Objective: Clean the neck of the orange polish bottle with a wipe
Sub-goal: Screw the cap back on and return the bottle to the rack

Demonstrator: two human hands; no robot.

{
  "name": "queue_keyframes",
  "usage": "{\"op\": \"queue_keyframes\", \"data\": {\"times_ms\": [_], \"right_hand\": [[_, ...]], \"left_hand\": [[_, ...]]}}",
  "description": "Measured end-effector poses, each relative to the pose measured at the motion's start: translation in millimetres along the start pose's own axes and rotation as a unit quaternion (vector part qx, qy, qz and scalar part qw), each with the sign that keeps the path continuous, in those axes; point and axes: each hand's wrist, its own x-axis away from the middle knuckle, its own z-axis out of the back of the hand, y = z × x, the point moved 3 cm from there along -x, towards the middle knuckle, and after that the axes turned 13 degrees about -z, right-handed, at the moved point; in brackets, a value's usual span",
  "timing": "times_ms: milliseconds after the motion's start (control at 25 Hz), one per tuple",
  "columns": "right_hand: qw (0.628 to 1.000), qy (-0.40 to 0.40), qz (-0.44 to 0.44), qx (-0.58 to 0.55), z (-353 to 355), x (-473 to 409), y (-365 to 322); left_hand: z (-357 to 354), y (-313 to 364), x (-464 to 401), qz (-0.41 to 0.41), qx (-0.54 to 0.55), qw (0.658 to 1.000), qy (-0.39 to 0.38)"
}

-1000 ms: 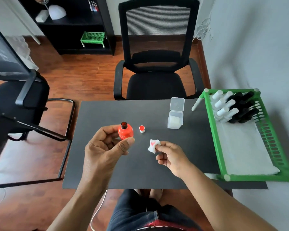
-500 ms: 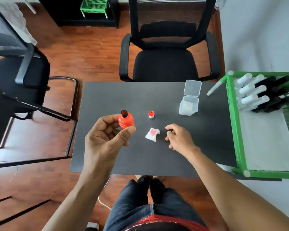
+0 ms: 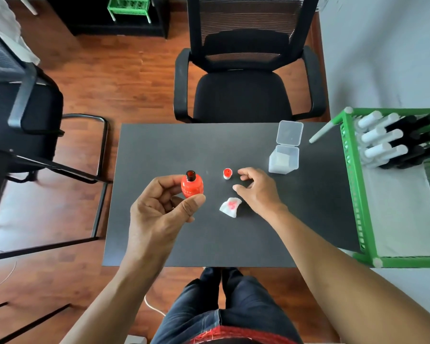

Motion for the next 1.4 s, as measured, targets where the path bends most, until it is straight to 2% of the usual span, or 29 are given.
{"op": "queue_keyframes", "data": {"times_ms": [160, 360, 480, 640, 880, 1120, 1400], "right_hand": [[0.998, -0.01, 0.052, 0.032, -14.7, -19.9, -19.0], [0.994, 0.015, 0.074, 0.079, -12.7, -24.8, -34.4], [0.994, 0.029, 0.101, 0.036, 10.9, 3.7, -46.8], [0.977, 0.036, 0.211, 0.007, 63.7, 74.8, -77.5], [0.937, 0.084, 0.31, 0.136, 135.1, 166.8, -126.4], [0.902, 0.107, 0.337, 0.248, 159.4, 207.7, -155.3], [0.877, 0.132, 0.335, 0.319, 171.3, 220.8, -169.1]], "left_hand": [[3.6, -8.4, -3.9, 0.005, -0.011, 1.0, -0.004], [7.9, -9.0, -7.7, 0.0, -0.015, 1.0, -0.022], [10.1, -7.4, -9.7, -0.008, -0.019, 0.999, -0.031], [10.5, 1.5, -14.8, -0.028, -0.034, 0.998, -0.04], [11.7, 30.8, -17.7, -0.093, -0.09, 0.988, -0.085], [15.8, 57.8, -11.8, -0.148, -0.127, 0.975, -0.103], [17.9, 76.4, -11.0, -0.181, -0.14, 0.966, -0.121]]}}
